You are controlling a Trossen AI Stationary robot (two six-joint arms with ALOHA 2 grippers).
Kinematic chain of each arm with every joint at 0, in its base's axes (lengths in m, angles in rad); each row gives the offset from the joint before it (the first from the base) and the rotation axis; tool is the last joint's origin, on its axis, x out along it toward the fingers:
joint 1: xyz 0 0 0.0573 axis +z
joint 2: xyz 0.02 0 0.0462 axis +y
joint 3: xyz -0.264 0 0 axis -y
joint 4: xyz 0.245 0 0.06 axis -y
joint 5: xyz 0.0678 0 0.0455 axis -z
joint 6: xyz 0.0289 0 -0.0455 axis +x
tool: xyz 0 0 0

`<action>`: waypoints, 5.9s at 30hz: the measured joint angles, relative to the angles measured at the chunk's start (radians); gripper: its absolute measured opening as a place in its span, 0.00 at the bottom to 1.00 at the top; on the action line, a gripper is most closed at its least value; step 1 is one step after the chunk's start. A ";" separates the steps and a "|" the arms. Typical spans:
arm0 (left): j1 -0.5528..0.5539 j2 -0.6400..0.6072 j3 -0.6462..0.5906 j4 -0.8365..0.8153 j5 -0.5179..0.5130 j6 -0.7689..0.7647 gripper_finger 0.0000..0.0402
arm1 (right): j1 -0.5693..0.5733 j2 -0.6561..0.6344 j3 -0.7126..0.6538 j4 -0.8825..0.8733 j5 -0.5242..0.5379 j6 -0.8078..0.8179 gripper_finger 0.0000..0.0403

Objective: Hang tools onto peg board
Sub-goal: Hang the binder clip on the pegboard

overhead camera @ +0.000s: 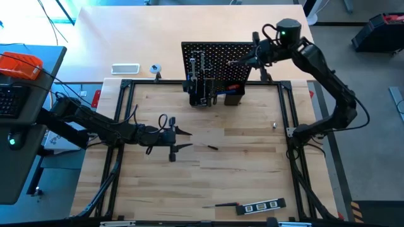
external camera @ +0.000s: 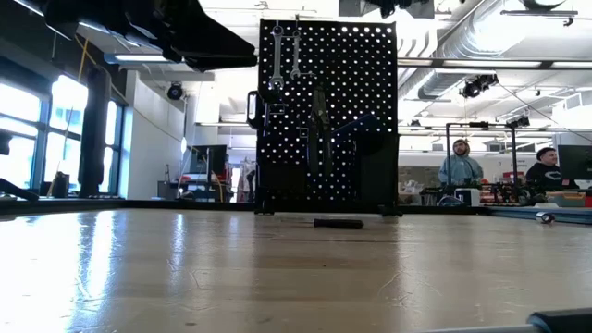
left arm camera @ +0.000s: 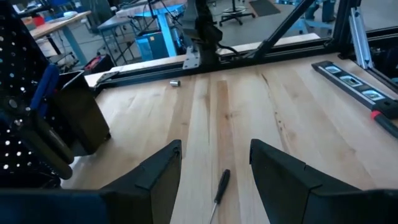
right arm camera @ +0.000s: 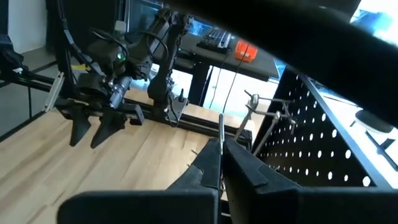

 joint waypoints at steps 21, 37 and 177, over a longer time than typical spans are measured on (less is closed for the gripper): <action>0.013 0.000 0.000 -0.046 -0.001 0.035 0.46 | 0.037 0.052 0.001 -0.008 0.120 -0.181 0.00; 0.014 0.000 0.000 -0.096 -0.001 0.042 0.46 | 0.220 0.004 -0.002 -0.232 0.488 -0.321 0.00; 0.127 0.397 0.029 0.738 0.157 0.265 0.46 | 0.939 -0.152 -1.042 1.097 0.960 0.185 0.00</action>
